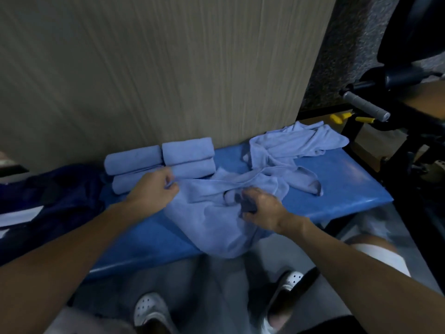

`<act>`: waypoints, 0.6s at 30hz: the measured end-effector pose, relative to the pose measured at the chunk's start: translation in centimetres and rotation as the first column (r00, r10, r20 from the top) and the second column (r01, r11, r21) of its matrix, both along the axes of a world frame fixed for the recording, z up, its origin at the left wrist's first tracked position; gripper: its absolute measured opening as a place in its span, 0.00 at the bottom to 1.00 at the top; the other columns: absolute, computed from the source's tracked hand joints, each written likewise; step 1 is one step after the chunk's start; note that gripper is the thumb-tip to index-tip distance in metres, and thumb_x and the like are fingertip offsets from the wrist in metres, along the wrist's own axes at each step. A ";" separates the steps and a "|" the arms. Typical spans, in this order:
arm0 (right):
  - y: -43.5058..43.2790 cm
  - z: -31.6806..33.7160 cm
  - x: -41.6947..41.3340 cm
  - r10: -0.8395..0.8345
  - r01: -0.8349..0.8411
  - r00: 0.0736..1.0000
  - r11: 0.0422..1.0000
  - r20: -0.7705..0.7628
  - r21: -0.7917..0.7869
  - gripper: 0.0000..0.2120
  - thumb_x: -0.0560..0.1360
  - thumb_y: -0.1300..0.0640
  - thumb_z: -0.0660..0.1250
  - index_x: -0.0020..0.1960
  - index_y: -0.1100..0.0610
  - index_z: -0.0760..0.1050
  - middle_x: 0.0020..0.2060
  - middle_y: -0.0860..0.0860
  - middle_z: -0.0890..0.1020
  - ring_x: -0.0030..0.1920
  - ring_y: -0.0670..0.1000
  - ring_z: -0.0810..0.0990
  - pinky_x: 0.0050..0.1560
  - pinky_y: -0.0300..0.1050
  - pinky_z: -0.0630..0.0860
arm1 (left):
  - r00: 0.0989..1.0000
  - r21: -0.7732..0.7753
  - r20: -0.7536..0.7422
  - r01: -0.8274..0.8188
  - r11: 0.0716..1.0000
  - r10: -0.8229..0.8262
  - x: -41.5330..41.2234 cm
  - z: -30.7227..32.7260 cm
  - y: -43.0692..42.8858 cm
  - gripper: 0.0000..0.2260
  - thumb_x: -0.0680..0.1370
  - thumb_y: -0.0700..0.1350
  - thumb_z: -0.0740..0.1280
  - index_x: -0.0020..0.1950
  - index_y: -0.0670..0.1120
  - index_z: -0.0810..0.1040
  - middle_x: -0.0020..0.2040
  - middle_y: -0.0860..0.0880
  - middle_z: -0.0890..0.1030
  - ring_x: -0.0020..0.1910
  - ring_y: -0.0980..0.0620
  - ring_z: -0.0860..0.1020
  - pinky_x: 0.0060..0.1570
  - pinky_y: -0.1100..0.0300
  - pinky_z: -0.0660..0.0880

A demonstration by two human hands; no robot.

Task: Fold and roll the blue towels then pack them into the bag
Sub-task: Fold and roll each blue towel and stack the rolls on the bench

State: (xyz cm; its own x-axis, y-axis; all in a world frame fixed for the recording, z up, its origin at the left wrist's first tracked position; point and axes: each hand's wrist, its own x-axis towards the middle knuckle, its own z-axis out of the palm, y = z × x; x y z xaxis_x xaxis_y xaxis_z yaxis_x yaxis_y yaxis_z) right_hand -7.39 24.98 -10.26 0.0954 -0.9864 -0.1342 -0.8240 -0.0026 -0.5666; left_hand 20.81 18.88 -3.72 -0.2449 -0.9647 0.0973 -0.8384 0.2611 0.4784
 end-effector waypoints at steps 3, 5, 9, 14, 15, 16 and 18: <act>1.9 -0.1 1.5 -0.129 0.119 0.977 0.990 -0.169 -0.071 0.21 0.73 0.48 0.68 0.63 0.54 0.72 0.62 0.52 0.72 0.67 0.55 0.67 0.62 0.52 0.65 | 0.999 0.081 -0.002 -0.046 0.996 0.046 2.5 -0.9 1.3 0.10 0.77 0.41 0.66 0.38 0.41 0.70 0.32 0.42 0.74 0.32 0.48 0.72 0.34 0.51 0.70; 3.2 -0.3 2.3 -0.219 0.211 0.955 0.976 -0.200 -0.060 0.20 0.73 0.45 0.68 0.60 0.56 0.71 0.60 0.55 0.74 0.64 0.57 0.70 0.60 0.53 0.67 | 0.997 0.106 -0.003 -0.075 0.992 0.075 3.1 -1.3 1.8 0.10 0.78 0.42 0.66 0.37 0.43 0.70 0.31 0.45 0.74 0.32 0.49 0.72 0.34 0.53 0.70; 5.7 -1.6 2.9 -0.333 0.349 0.931 0.932 -0.153 0.095 0.22 0.72 0.40 0.69 0.56 0.56 0.75 0.54 0.53 0.80 0.58 0.57 0.78 0.54 0.49 0.73 | 0.996 0.129 -0.050 -0.073 0.989 0.080 2.3 -1.6 2.4 0.14 0.78 0.42 0.64 0.34 0.46 0.66 0.32 0.48 0.72 0.33 0.51 0.70 0.34 0.55 0.66; 6.9 -2.7 3.5 -0.538 0.511 0.836 0.836 0.112 0.203 0.14 0.71 0.47 0.73 0.36 0.55 0.75 0.36 0.51 0.80 0.46 0.55 0.81 0.43 0.44 0.73 | 0.993 0.108 -0.105 -0.037 0.993 0.049 1.1 -1.0 2.7 0.15 0.78 0.42 0.65 0.33 0.46 0.66 0.31 0.48 0.71 0.32 0.52 0.70 0.32 0.59 0.64; 6.9 -2.7 3.5 -0.566 0.538 0.814 0.819 0.128 0.198 0.15 0.71 0.48 0.73 0.34 0.55 0.73 0.34 0.52 0.77 0.45 0.56 0.81 0.41 0.43 0.71 | 0.992 0.106 -0.118 -0.031 0.994 0.044 0.9 -0.8 2.6 0.15 0.78 0.42 0.65 0.32 0.46 0.65 0.31 0.48 0.71 0.32 0.52 0.70 0.32 0.59 0.64; 6.9 -2.8 3.4 -0.588 0.561 0.798 0.804 0.133 0.195 0.14 0.71 0.50 0.72 0.35 0.56 0.73 0.33 0.52 0.76 0.45 0.57 0.81 0.39 0.42 0.69 | 0.991 0.100 -0.132 -0.024 0.995 0.037 0.8 -0.7 2.6 0.16 0.78 0.42 0.65 0.32 0.47 0.65 0.31 0.48 0.70 0.32 0.52 0.70 0.33 0.58 0.65; 7.0 -2.5 3.5 -0.607 0.581 0.781 0.793 0.149 0.185 0.11 0.72 0.53 0.70 0.34 0.56 0.73 0.31 0.52 0.75 0.42 0.58 0.80 0.38 0.42 0.68 | 0.988 0.094 -0.155 -0.014 0.995 0.029 0.5 -0.4 2.7 0.16 0.78 0.42 0.65 0.32 0.47 0.65 0.30 0.49 0.70 0.32 0.52 0.70 0.34 0.58 0.65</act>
State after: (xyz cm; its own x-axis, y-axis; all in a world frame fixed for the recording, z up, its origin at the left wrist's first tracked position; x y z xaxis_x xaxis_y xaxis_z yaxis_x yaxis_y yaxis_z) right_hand -3.86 31.95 -12.75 -0.4674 -0.8322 -0.2983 -0.5149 0.5306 -0.6733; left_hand 21.35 21.57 -4.11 -0.2130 -0.9761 0.0428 -0.7567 0.1925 0.6248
